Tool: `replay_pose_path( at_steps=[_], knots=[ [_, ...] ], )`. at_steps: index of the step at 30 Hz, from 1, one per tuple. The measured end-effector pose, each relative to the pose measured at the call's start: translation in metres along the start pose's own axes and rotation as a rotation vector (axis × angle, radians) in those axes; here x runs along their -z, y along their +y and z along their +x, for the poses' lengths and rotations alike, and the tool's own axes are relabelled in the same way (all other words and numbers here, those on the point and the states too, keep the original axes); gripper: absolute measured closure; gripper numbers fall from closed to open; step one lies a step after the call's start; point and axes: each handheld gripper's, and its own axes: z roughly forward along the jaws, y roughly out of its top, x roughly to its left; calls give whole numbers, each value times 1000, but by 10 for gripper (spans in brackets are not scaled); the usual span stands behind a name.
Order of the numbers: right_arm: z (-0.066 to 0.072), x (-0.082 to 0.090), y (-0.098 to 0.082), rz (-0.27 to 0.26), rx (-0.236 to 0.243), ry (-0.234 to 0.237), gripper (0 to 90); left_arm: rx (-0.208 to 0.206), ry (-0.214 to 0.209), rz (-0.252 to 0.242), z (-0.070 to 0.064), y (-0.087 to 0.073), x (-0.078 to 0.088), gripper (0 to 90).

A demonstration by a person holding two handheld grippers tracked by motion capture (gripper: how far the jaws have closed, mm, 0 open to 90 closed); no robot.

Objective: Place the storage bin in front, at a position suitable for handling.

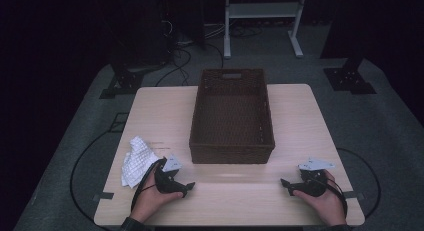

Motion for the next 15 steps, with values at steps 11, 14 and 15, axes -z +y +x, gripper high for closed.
replay_pose_path(
  at_steps=[11, 14, 15],
  knots=[
    [0, 1, 0, -6, 3, 0, 141, 0, 0, 0, 0, -1, 1, 0],
    [1, 2, -1, -10, -1, -1, 189, -1, 0, 1, 0, -1, 1, 0],
    [2, 3, 0, -8, -1, 1, 232, -1, 0, 1, 0, -1, 1, 0]
  ],
)
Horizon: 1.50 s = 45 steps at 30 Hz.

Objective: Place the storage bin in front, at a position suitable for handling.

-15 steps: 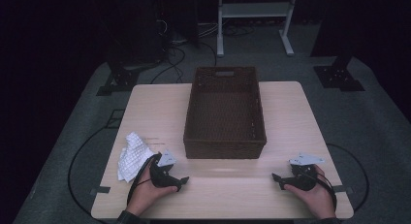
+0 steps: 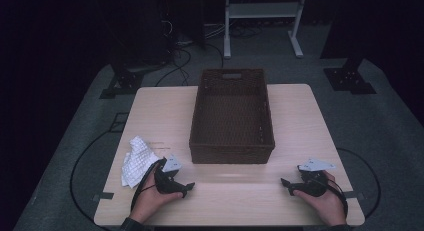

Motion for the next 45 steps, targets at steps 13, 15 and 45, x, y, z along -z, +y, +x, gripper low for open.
replay_pose_path(
  at_steps=[13, 15, 45],
  knots=[
    [0, 10, 9, 16, -64, 18, 416, -5, -1, 6, 0, 0, 1, 0],
    [-1, 11, 12, 14, -65, 19, 421, -5, -1, 6, 0, 0, 1, 0],
    [-8, 25, 58, -70, -39, 3, 436, -7, -1, 5, 0, -1, 1, 0]
  ],
)
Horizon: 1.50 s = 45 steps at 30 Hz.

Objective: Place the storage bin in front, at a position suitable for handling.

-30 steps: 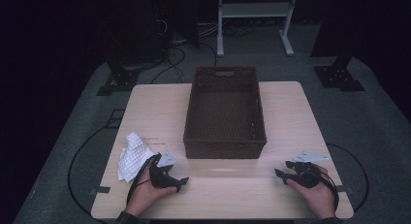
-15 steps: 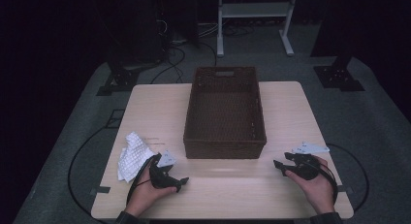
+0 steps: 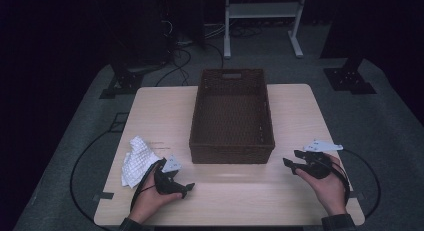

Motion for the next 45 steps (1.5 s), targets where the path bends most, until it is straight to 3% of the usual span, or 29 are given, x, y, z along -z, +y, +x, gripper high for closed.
replay_pose_path(
  at_steps=[33, 45],
  knots=[
    [4, 8, 64, -68, 36, 3, 469, -1, -2, 1, 0, 0, 0, 0],
    [7, -4, 84, -53, 36, 11, 489, 0, -3, 2, 0, 0, 0, 0]
  ],
)
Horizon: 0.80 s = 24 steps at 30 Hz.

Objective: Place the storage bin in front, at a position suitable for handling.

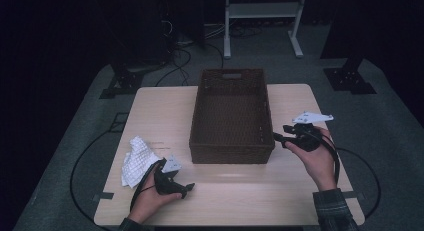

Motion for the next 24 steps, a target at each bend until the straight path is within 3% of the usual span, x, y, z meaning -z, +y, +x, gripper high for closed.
replay_pose_path(
  at_steps=[11, 24],
  knots=[
    [3, -15, 10, 29, 18, -5, 503, -1, 0, -2, 0, 0, 0, 0],
    [3, -39, 15, 80, -9, -31, 517, -8, 1, 2, 0, 0, 0, 0]
  ],
)
